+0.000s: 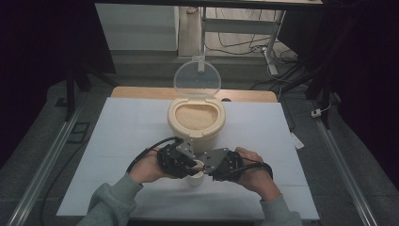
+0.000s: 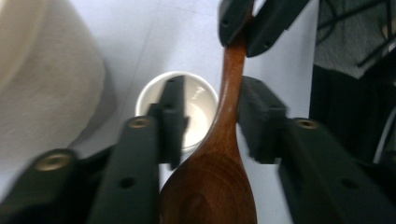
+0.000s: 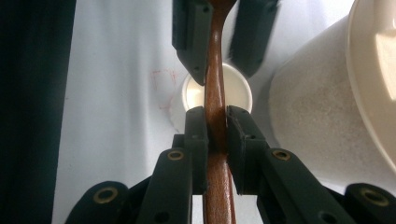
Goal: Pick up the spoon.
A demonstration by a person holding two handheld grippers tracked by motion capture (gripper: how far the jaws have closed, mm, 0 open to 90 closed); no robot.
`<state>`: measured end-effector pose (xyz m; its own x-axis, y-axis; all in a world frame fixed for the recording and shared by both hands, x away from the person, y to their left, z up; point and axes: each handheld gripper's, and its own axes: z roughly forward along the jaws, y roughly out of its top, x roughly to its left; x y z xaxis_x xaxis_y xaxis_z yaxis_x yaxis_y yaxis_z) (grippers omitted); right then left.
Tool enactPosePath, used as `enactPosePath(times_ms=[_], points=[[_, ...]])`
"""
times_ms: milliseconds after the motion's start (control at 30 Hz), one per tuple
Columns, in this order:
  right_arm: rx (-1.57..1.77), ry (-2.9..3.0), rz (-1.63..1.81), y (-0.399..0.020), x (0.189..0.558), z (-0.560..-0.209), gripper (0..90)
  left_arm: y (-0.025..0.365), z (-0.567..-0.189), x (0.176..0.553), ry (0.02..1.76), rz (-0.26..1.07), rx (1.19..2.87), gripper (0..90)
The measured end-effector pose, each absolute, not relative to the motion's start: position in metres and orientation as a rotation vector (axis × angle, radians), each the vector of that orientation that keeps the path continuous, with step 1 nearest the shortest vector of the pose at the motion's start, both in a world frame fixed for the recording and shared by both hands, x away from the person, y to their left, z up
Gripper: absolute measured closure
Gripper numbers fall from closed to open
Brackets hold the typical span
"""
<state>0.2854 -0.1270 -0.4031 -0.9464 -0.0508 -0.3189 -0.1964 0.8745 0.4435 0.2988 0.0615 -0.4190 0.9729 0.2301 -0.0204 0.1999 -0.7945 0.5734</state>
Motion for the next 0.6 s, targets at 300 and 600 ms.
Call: enactPosePath(times_ms=[300, 600], points=[[-0.232, 2.763, 0.662, -0.125, 0.282, -0.406, 78.3, 0.059, -0.424, 0.298, 0.229, 0.016, 2.535, 77.9], [0.032, 2.617, 1.032, -0.147, 0.291, -0.388, 61.0, 0.063, -0.422, 0.299, 0.28, 0.123, 2.475, 79.2]])
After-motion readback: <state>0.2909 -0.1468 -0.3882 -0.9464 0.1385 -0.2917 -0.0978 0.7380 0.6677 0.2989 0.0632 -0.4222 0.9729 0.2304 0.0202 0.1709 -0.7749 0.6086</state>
